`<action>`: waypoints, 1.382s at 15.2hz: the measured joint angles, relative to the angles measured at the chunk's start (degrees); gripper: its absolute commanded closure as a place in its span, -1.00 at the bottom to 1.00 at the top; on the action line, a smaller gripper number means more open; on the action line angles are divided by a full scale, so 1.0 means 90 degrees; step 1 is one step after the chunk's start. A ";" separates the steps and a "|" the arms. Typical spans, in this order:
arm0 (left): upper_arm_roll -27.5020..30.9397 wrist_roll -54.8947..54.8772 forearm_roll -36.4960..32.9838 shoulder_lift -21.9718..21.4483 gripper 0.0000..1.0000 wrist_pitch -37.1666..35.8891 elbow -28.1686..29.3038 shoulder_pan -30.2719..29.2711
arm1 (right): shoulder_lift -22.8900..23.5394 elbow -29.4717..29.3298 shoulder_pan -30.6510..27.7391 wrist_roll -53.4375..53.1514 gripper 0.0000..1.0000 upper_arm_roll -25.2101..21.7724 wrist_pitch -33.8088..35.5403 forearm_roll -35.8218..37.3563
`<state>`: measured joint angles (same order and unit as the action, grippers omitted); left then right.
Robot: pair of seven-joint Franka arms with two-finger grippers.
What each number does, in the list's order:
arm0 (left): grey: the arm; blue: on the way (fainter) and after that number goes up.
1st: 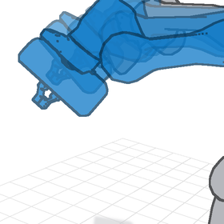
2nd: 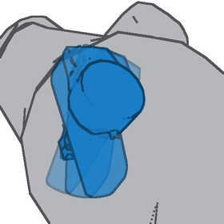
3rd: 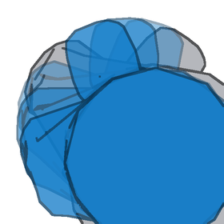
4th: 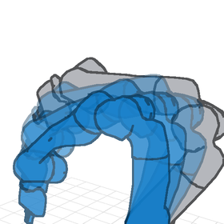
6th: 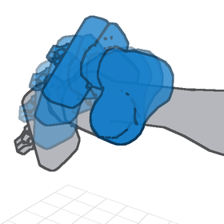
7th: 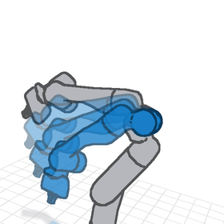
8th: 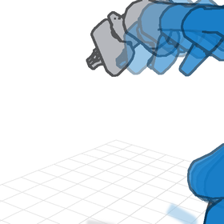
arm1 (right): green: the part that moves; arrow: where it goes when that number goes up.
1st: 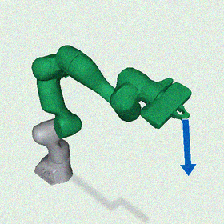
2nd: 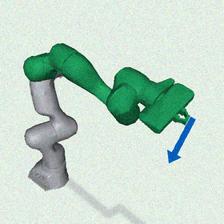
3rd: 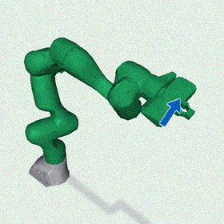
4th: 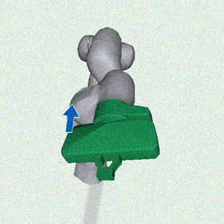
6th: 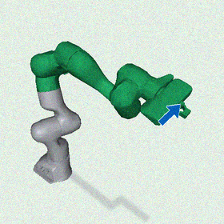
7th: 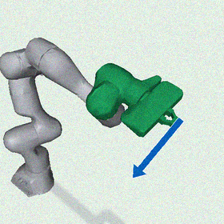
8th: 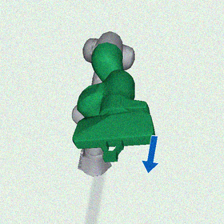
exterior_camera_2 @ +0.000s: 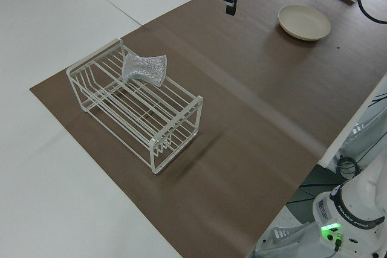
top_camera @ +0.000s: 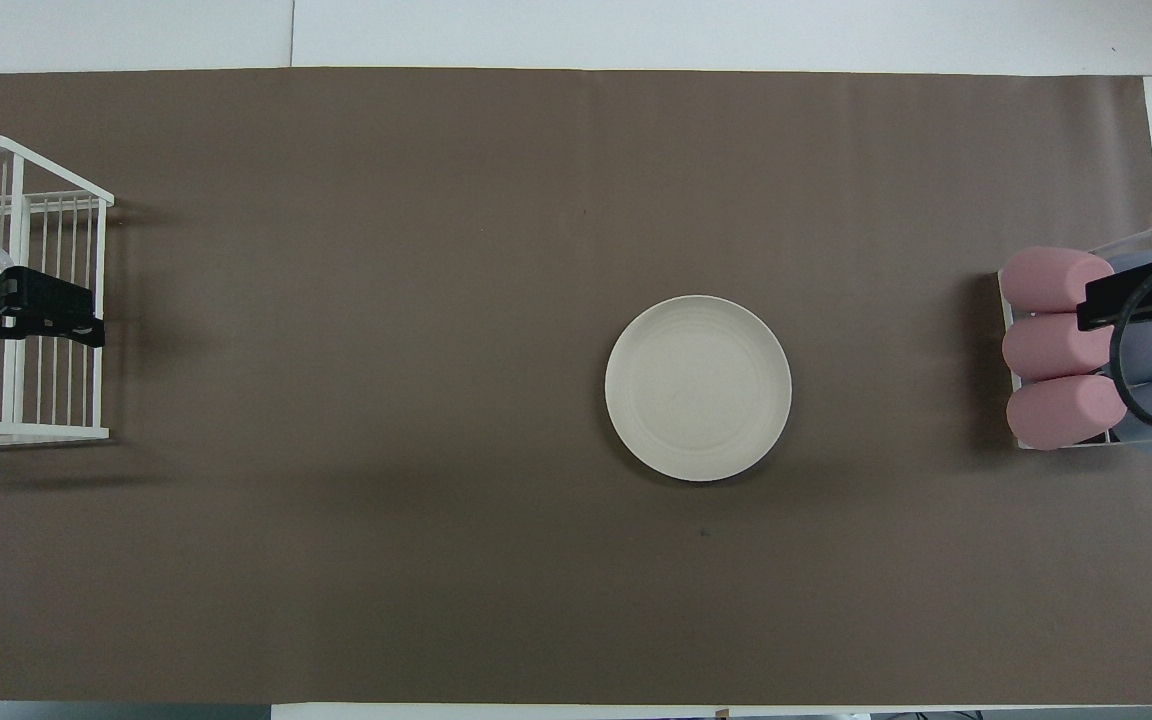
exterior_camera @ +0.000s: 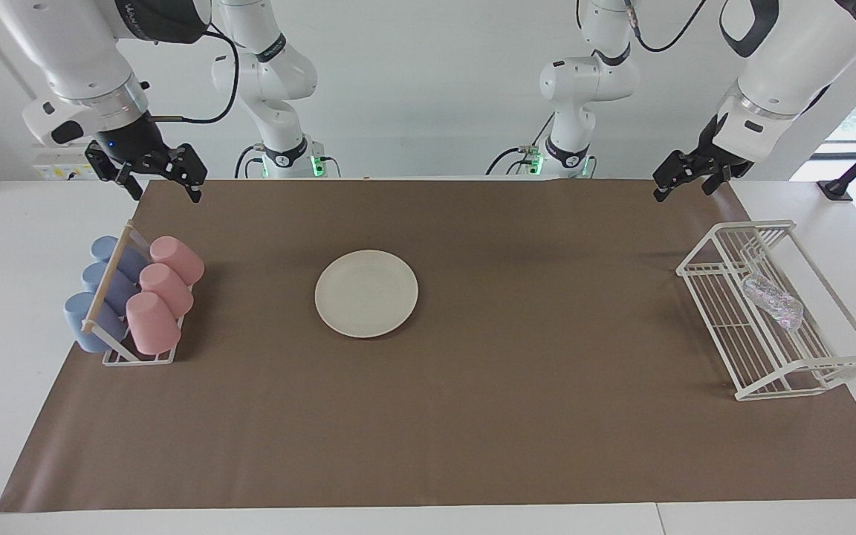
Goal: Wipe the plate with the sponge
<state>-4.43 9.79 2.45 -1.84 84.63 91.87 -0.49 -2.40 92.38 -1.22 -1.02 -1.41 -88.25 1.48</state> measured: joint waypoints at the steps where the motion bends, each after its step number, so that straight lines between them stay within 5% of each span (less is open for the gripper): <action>1: 0.0001 0.0000 0.0000 0.0000 -1.00 0.0006 0.0000 0.0000 | 0.0000 0.0000 0.0000 0.0000 -1.00 0.0000 0.0000 0.0000; 13: -0.0011 -0.0002 -0.0021 0.0000 -1.00 0.0254 0.0001 0.0000 | 0.0000 -0.0007 0.0048 -0.0668 -1.00 0.0024 0.0000 0.0000; 21: -0.0154 -0.0912 -0.2177 0.0202 -1.00 0.0416 0.0130 0.0679 | 0.0002 -0.0254 0.0214 -0.1744 -1.00 0.0296 0.0109 0.0000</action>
<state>-5.82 1.58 -17.14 -0.02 88.37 93.04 5.62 -2.39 90.09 0.71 -16.71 1.25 -87.27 1.48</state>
